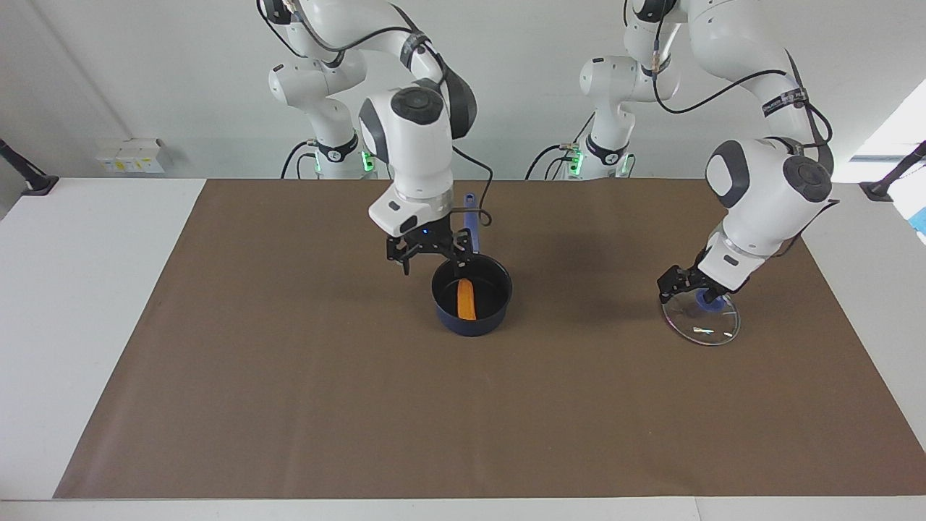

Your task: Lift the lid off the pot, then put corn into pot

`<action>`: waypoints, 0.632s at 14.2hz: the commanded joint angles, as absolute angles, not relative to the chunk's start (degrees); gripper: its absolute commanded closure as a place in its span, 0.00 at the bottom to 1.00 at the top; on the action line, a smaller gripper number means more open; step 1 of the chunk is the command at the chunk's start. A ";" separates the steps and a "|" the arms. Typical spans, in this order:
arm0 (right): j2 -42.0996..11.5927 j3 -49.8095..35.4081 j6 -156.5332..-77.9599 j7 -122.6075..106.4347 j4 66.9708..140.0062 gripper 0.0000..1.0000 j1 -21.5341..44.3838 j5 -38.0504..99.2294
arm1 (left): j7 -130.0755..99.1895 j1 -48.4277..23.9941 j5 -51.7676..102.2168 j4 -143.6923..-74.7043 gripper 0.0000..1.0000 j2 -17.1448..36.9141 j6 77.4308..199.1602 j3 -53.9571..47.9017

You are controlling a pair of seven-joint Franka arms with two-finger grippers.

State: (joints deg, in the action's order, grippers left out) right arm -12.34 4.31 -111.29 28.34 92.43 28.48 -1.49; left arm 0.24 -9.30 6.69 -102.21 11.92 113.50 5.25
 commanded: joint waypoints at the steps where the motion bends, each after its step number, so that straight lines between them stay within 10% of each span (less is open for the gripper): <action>1: -7.66 3.60 -109.43 25.15 93.96 0.00 24.01 -2.29 | -3.77 -12.29 5.45 -101.69 0.00 9.06 109.61 5.36; 9: 2.01 3.69 -97.92 6.97 93.08 0.00 9.60 -0.97 | 3.77 -10.64 1.24 -96.08 0.00 5.27 96.62 6.33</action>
State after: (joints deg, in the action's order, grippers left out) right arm -0.01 4.39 -99.75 10.70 92.42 12.51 -1.42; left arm 1.63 -11.43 3.04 -97.97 6.14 100.67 6.12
